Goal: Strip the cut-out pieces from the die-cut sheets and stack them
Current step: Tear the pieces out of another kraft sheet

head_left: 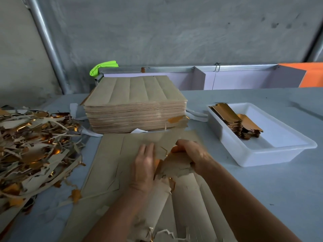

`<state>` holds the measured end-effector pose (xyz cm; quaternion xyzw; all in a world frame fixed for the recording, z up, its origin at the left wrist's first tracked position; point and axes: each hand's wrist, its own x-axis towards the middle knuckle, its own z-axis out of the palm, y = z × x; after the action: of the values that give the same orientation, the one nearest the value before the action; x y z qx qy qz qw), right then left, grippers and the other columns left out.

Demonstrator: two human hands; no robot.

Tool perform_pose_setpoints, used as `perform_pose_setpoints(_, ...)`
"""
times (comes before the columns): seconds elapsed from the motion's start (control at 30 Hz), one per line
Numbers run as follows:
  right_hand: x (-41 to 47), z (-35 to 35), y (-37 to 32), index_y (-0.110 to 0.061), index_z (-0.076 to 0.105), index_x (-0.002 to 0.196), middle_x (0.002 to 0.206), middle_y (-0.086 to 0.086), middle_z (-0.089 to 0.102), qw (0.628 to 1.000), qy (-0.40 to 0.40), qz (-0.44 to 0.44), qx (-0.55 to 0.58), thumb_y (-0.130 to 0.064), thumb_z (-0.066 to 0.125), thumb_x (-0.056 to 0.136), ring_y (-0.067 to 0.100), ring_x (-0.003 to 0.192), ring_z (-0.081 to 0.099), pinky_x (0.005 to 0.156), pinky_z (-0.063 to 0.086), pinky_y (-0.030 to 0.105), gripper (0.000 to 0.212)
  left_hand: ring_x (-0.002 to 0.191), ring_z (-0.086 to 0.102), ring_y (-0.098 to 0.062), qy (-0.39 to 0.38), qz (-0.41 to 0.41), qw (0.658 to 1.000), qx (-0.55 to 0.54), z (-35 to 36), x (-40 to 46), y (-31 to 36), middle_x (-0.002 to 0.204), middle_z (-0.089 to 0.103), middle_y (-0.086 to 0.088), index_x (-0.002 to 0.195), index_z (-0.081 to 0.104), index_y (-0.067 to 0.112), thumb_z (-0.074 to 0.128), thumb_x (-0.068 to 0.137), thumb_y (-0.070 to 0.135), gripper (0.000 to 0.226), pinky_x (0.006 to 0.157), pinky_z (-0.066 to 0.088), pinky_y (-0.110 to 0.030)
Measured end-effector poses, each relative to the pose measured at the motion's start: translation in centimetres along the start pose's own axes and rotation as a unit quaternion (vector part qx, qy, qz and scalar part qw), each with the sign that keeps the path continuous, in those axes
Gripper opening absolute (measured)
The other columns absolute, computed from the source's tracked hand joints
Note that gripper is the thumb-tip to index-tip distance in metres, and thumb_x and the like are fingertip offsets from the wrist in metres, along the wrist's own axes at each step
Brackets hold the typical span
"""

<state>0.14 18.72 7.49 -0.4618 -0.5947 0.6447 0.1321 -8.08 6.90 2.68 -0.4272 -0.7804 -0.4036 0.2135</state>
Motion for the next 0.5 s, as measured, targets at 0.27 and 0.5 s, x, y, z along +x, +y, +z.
perform_pose_setpoints(0.27, 0.1, -1.4, 1.2, 0.003, 0.068, 0.087, 0.085, 0.022, 0.070, 0.995, 0.031, -0.068, 0.062, -0.028, 0.073, 0.080, 0.028, 0.069, 0.068, 0.054, 0.057, 0.034, 0.032, 0.044, 0.053, -0.022, -0.014, 0.117, 0.986, 0.120, 1.5, -0.5, -0.2, 0.067, 0.055, -0.012, 0.075, 0.066, 0.001, 0.076, 0.064, -0.009, 0.018, 0.037, 0.046, -0.028)
perform_pose_setpoints(0.5, 1.2, -3.8, 1.7, -0.002, 0.067, 0.092, 0.090, 0.013, 0.066, 0.924, 0.136, -0.261, -0.246, -0.007, 0.060, 0.084, 0.026, 0.083, 0.062, 0.067, 0.054, 0.034, 0.011, 0.104, 0.054, -0.019, -0.278, 0.104, 0.955, 0.013, 1.1, -0.3, -1.0, 0.112, 0.053, 0.000, 0.119, 0.061, 0.018, 0.066, 0.080, 0.012, 0.039, 0.085, 0.044, -0.026)
